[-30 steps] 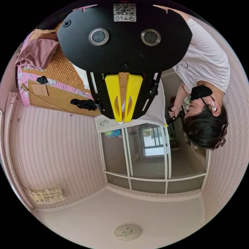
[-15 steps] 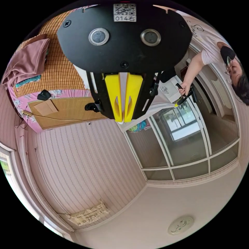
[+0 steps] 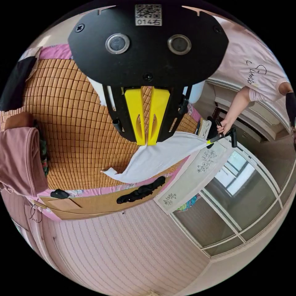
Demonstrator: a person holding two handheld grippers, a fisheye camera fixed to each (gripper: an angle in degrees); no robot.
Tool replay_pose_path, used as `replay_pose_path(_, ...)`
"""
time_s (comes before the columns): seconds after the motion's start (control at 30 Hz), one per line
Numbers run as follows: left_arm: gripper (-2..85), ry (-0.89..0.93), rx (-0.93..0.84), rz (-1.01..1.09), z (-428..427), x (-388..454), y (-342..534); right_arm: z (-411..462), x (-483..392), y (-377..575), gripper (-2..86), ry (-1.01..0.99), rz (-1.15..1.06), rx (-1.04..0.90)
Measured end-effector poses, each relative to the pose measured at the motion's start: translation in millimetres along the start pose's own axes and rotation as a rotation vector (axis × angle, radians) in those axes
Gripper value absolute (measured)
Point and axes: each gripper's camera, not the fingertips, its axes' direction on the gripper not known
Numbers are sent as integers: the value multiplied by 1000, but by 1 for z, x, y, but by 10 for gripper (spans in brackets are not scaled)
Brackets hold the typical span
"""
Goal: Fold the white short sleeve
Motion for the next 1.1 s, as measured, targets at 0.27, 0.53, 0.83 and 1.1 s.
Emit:
replay_pose_path(0.27, -10, -53, -277, -70, 108, -25, 51, 95, 56, 63, 5, -4, 260, -213)
replay_pose_path(0.53, -10, -45, -388, -121, 150, -37, 92, 116, 57, 99, 5, 5, 298, -351)
replay_pose_path(0.83, -9, 15, -468, -111, 175, -30, 114, 130, 50, 111, 5, 69, 273, -477)
replay_pose_path(1.1, 12, -2, -432, -102, 182, -34, 108, 142, 59, 106, 3, 117, 305, -532)
